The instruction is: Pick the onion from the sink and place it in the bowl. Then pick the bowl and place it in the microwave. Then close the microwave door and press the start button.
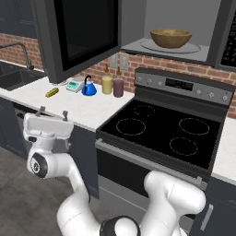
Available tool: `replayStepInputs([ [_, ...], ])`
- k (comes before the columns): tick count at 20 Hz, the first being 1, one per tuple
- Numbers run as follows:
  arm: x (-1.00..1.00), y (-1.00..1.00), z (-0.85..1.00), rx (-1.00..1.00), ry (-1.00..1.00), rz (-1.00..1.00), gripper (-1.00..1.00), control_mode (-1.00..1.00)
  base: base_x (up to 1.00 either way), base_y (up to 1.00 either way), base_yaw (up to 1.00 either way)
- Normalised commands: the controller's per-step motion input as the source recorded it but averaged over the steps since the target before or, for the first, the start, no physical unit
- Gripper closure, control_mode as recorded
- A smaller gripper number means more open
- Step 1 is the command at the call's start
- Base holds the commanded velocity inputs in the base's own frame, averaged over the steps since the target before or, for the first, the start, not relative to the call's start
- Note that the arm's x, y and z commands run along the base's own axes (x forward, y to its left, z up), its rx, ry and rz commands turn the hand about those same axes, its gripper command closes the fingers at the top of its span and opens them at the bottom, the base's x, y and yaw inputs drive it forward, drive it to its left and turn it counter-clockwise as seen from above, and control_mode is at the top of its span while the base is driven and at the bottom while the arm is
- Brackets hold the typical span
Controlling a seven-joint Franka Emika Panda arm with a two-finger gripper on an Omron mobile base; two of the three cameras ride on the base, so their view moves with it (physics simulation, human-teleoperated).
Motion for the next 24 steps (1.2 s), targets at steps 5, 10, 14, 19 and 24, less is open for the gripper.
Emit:
replayStepInputs([
  [5, 0.36, 0.51, 0.19, -0.08, 0.39, 0.12, -1.00, -1.00, 0.00, 0.00, 0.00],
  [10, 0.42, 0.14, 0.10, -0.03, 0.34, 0.15, -1.00, -1.00, 0.00, 0.00, 0.00],
  [14, 0.43, 0.03, 0.09, -0.03, 0.40, 0.14, -1.00, -1.00, 0.00, 0.00, 0.00],
  [19, 0.18, 0.00, 0.14, -0.01, 0.19, 0.06, -1.00, -1.00, 0.00, 0.00, 0.00],
  [24, 0.00, -0.01, 0.24, 0.00, 0.01, 0.00, -1.00, -1.00, 0.00, 0.00, 0.00],
])
